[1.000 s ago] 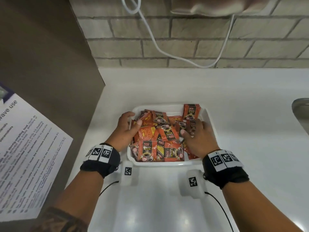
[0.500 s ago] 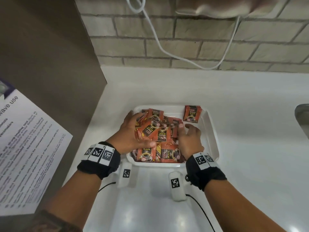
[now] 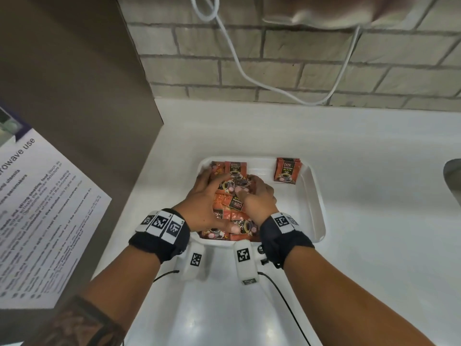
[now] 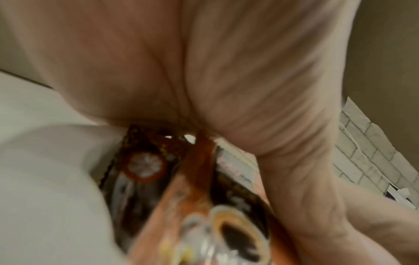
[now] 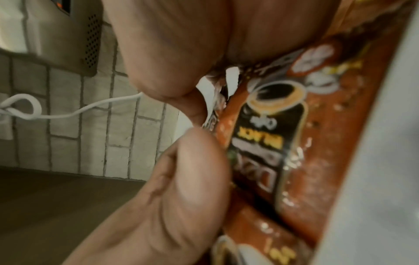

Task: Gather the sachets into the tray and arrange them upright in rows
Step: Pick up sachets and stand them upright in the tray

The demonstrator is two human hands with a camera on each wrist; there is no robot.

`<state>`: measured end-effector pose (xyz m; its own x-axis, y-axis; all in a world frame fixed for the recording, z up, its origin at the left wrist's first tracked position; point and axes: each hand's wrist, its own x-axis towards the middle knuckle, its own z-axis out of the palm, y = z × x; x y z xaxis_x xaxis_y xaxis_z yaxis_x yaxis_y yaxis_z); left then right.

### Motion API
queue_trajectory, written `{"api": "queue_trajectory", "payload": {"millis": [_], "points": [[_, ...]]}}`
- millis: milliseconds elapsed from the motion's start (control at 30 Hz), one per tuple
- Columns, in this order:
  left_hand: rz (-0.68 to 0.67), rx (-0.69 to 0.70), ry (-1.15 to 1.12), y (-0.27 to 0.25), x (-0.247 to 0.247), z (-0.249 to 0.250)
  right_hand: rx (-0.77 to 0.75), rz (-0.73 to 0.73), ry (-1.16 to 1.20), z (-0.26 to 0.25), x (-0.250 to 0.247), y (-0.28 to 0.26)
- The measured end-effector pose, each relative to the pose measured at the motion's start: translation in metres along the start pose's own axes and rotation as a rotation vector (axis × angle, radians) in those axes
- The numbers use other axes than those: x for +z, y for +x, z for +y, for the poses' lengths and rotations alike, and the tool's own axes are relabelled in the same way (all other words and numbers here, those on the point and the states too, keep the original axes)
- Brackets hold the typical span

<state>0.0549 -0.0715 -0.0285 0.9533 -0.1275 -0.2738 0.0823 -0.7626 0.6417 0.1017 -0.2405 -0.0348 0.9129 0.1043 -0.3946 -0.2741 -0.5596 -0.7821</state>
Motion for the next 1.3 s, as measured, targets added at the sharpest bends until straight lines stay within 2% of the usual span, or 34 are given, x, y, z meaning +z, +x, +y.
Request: {"api": "queue_trajectory", "payload": {"millis": [133,433,533,833,933,1133,1300], "points": [[-0.012,0.026,-0.011,0.0,-0.002,-0.005,0.015,-0.041,0.136,0.0,0.011,0.008],[-0.015,0.013,0.026,0.0,-0.003,-0.002,-0.052,-0.15,0.021,0.018,0.019,0.031],[-0.004,0.012,0.01,-0.004,-0.007,0.004,-0.076,-0.134,0.063,-0.013,-0.007,-0.003],[0.043,-0.034,-0.011,0.001,-0.015,0.017,-0.035,-0.081,0.07,-0.007,-0.01,-0.004],[0.057,-0.042,0.067,0.005,-0.011,0.022,-0.074,-0.076,0.017,-0.008,-0.005,-0.004],[0.008,-0.088,0.207,0.006,-0.005,0.026,-0.162,-0.179,0.033,-0.012,-0.005,-0.01],[0.018,-0.102,0.261,0.005,-0.006,0.027,-0.124,-0.103,0.059,-0.005,-0.011,-0.004]]}}
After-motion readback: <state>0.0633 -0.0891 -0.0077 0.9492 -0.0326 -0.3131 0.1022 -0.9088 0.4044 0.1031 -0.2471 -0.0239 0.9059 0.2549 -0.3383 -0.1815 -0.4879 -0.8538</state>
